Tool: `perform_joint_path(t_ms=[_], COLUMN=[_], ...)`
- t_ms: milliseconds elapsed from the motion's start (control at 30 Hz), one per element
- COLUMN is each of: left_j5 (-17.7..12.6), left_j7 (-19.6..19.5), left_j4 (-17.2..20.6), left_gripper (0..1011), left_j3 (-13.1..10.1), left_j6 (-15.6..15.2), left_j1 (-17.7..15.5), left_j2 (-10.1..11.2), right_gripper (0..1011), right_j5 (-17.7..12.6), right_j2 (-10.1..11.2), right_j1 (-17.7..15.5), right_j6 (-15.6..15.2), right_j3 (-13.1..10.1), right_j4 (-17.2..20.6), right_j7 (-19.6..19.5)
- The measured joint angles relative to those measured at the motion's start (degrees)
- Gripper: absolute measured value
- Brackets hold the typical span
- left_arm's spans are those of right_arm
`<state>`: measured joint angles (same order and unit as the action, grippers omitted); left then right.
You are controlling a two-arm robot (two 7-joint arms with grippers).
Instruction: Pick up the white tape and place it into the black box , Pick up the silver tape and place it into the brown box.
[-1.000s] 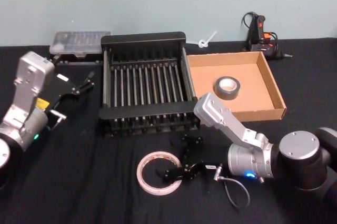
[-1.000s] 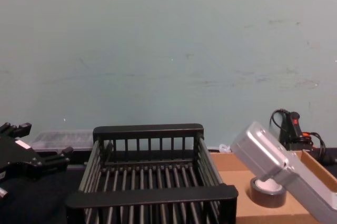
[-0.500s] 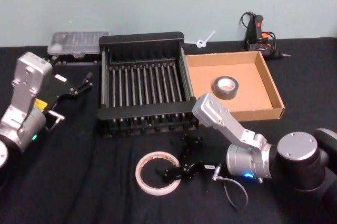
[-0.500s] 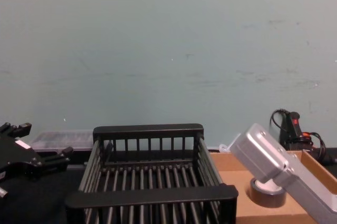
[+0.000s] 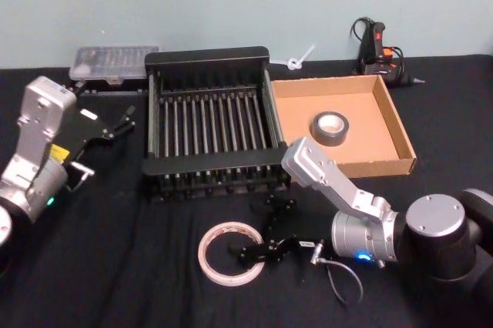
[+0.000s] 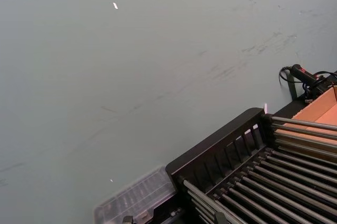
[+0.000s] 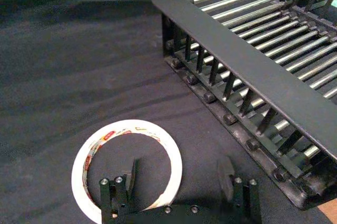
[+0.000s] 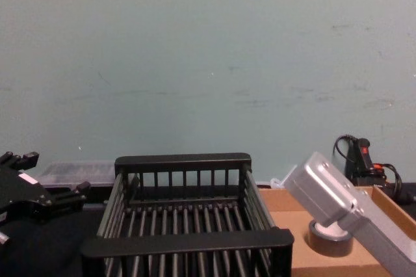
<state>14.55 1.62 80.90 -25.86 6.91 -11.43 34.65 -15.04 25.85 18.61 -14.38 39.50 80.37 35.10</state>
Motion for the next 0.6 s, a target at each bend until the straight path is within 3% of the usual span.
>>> perform_joint_path(t_ms=[600], left_j5=[0.0], left_j7=[0.0], left_j4=[0.0], left_gripper=[1001], left_j3=[0.0], left_j6=[0.0], left_j1=[0.0], left_j2=[0.0], right_gripper=[1002], right_j5=[1.8], right_j2=[-0.4], right_j1=[-0.7], right_j6=[1.4], right_j3=[-0.3], right_j4=[0.2], right_j7=[-1.1])
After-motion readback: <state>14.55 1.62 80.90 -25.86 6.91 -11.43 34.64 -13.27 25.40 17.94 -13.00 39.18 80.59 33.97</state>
